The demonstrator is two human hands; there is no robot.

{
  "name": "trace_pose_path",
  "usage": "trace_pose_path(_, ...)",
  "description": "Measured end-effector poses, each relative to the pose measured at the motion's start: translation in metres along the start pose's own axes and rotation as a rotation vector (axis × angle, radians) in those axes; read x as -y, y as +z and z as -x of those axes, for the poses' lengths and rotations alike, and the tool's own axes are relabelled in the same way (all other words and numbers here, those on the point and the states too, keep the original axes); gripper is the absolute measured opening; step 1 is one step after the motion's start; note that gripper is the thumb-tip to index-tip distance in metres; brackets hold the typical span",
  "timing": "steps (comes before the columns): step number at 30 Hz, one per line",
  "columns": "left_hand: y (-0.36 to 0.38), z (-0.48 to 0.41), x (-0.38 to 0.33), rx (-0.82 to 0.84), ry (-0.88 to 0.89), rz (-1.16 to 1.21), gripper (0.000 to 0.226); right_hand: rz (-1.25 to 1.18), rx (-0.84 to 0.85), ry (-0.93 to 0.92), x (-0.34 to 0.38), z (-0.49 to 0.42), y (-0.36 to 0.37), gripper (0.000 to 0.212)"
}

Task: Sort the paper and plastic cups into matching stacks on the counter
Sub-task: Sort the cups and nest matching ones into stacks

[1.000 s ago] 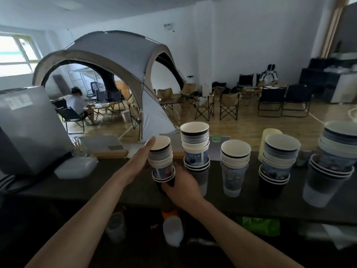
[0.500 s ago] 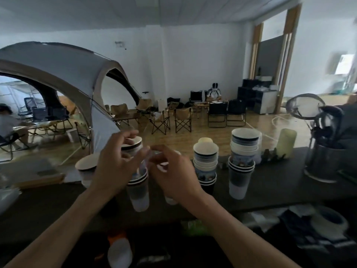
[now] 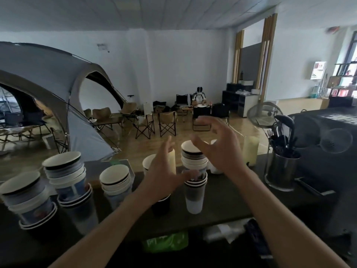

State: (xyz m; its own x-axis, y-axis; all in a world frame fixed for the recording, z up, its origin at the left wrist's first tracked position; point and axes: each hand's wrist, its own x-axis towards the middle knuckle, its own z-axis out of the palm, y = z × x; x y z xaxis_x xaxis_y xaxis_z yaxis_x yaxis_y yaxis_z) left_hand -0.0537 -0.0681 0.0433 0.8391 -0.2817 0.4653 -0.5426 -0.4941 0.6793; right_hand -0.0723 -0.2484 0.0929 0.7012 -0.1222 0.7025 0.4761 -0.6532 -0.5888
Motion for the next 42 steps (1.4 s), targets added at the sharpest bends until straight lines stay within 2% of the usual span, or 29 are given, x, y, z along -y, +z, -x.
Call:
trace_pose_path(3,0.040,-0.028,-0.016,0.011,-0.093,0.032,0.134,0.137,0.305,0.147,-0.028,-0.028,-0.008,0.086)
trace_pose_path(5,0.058,-0.042,-0.017,-0.058,-0.142,0.055,0.135,0.105,0.429,0.194,-0.045,-0.035,-0.004,0.102)
trace_pose_path(10,0.085,-0.054,-0.010,-0.242,-0.213,0.092,0.116,0.023,0.396,0.198,-0.067,-0.040,0.006,0.118)
trace_pose_path(12,0.088,-0.055,-0.011,-0.259,-0.210,0.094,0.109,0.044,0.451,0.219,-0.069,-0.043,0.006,0.114)
trace_pose_path(14,0.090,-0.056,-0.011,-0.262,-0.199,0.100,0.100,0.017,0.458,0.229,-0.069,-0.044,0.007,0.096)
trace_pose_path(16,0.090,-0.056,-0.003,-0.278,-0.155,0.086,0.090,-0.153,0.357,0.238,-0.064,-0.047,0.000,0.085)
trace_pose_path(19,0.084,-0.055,0.002,-0.237,-0.161,0.084,0.100,-0.338,0.104,0.205,-0.065,-0.060,-0.028,0.086)
trace_pose_path(21,0.079,-0.056,0.002,-0.208,-0.166,0.089,0.105,-0.278,-0.033,0.205,-0.083,-0.062,-0.047,0.085)
trace_pose_path(22,0.076,-0.056,0.001,-0.196,-0.162,0.092,0.106,-0.200,-0.050,0.237,-0.096,-0.057,-0.051,0.084)
trace_pose_path(25,0.076,-0.057,0.002,-0.174,-0.169,0.112,0.105,0.051,0.143,0.471,-0.147,-0.016,-0.028,0.078)
trace_pose_path(27,0.079,-0.058,0.003,-0.177,-0.178,0.116,0.105,0.090,0.274,0.562,-0.176,0.022,-0.006,0.082)
trace_pose_path(31,0.082,-0.059,0.004,-0.180,-0.189,0.119,0.108,0.124,0.326,0.597,-0.202,0.065,0.016,0.083)
trace_pose_path(34,0.083,-0.058,0.006,-0.178,-0.181,0.121,0.116,0.138,0.345,0.587,-0.206,0.066,0.018,0.097)
trace_pose_path(37,0.086,-0.051,0.006,-0.153,-0.180,0.116,0.126,0.177,0.437,0.562,-0.200,0.051,0.010,0.110)
trace_pose_path(39,0.090,-0.044,0.009,-0.150,-0.146,0.073,0.127,0.069,0.357,0.428,-0.181,0.033,0.000,0.093)
trace_pose_path(41,0.093,-0.039,0.012,-0.171,-0.128,0.077,0.123,-0.221,0.276,0.294,-0.148,0.010,-0.011,0.067)
trace_pose_path(42,0.094,-0.039,0.015,-0.181,-0.128,0.099,0.117,-0.322,0.308,0.254,-0.131,-0.001,-0.015,0.065)
